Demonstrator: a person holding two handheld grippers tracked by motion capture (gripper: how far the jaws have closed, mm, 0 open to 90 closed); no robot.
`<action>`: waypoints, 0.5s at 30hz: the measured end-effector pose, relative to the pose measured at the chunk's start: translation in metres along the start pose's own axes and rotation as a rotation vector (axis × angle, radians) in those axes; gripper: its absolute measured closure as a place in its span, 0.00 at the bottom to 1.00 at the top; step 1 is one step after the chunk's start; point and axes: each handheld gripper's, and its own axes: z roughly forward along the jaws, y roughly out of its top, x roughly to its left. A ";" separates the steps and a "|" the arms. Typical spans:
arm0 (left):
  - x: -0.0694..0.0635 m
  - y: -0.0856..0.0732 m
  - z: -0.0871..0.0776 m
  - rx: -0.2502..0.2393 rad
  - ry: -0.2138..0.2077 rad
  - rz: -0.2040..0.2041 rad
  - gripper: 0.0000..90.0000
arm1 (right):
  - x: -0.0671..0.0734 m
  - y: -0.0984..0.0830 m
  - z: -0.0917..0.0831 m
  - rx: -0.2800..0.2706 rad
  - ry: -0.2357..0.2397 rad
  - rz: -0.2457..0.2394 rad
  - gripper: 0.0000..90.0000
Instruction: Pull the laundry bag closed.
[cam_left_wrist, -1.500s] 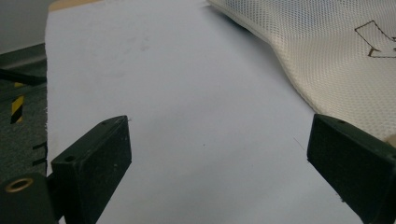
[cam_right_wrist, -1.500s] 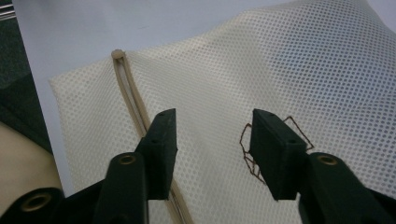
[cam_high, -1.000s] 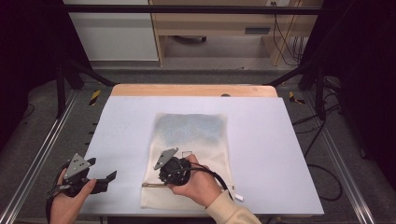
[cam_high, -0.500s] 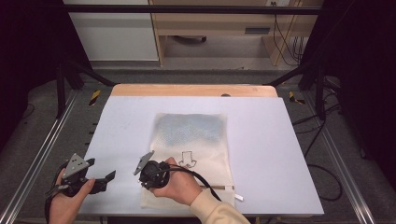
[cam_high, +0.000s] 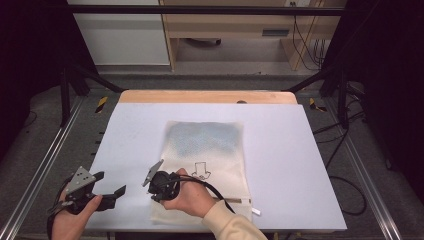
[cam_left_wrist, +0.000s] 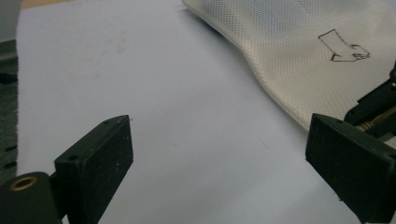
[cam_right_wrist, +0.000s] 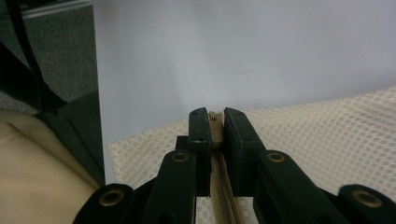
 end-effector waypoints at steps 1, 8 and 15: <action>-0.002 0.000 0.000 -0.003 -0.015 -0.004 0.08 | 0.000 0.000 0.000 0.000 0.000 0.000 0.91; -0.018 0.002 0.000 0.008 -0.098 -0.004 0.08 | -0.002 -0.002 -0.018 -0.054 0.003 0.011 0.91; -0.037 -0.002 0.006 0.029 -0.172 0.004 0.07 | -0.004 -0.004 -0.015 -0.067 0.003 0.003 0.91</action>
